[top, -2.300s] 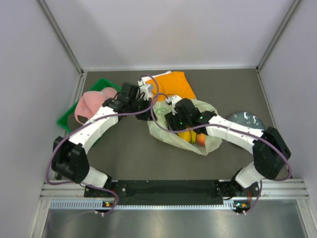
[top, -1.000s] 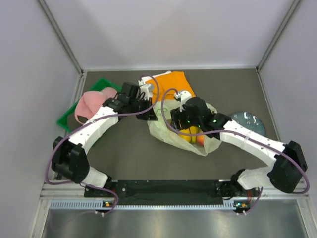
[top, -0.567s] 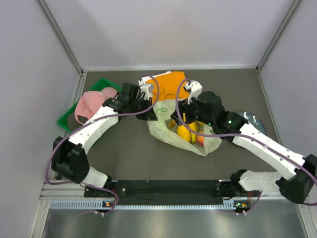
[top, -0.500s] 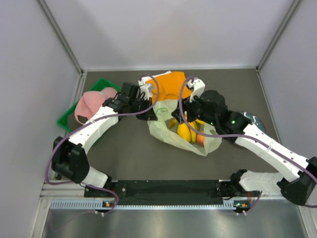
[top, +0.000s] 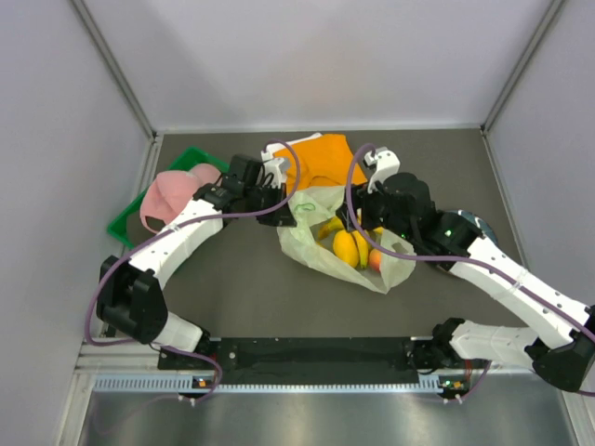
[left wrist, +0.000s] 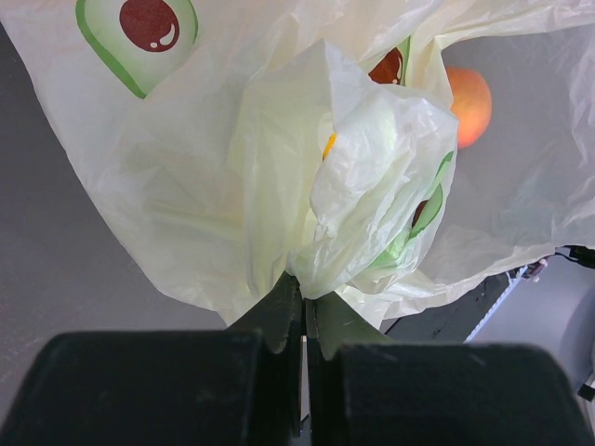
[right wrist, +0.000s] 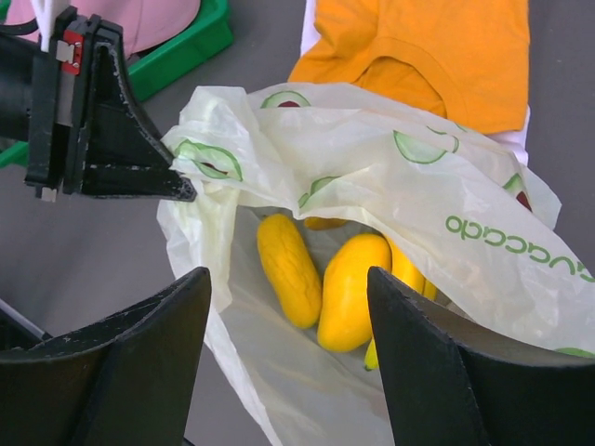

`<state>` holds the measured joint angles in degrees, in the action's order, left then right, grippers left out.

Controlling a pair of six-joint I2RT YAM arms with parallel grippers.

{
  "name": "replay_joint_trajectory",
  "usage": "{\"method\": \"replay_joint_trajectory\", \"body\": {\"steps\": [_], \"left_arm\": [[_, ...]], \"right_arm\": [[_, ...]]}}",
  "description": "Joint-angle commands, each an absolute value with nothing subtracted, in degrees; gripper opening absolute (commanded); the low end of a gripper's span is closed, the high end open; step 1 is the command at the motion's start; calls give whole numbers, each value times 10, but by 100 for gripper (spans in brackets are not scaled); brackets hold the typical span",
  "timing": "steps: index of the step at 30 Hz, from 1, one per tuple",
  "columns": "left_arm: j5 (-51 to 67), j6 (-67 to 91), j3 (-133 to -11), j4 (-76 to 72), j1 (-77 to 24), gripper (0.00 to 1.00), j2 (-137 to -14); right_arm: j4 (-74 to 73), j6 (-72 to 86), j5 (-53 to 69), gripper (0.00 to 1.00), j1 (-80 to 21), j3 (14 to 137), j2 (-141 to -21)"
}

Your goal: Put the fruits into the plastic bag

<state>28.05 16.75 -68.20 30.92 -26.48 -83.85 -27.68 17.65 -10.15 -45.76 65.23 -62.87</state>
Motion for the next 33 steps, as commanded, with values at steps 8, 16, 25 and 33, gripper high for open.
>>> {"method": "replay_joint_trajectory", "body": {"steps": [8, 16, 25, 33], "left_arm": [[286, 164, -700, 301, -269, 0, -824], [284, 163, -700, 301, -271, 0, -824], [283, 163, -700, 301, -270, 0, -824], [278, 164, -700, 301, -271, 0, -824]], "right_arm": [[-329, 188, -201, 68, -467, 671, -613], [-363, 196, -220, 68, -467, 682, -592], [-482, 236, -198, 68, -467, 689, -525], [-476, 258, -122, 64, -467, 643, -508]]}}
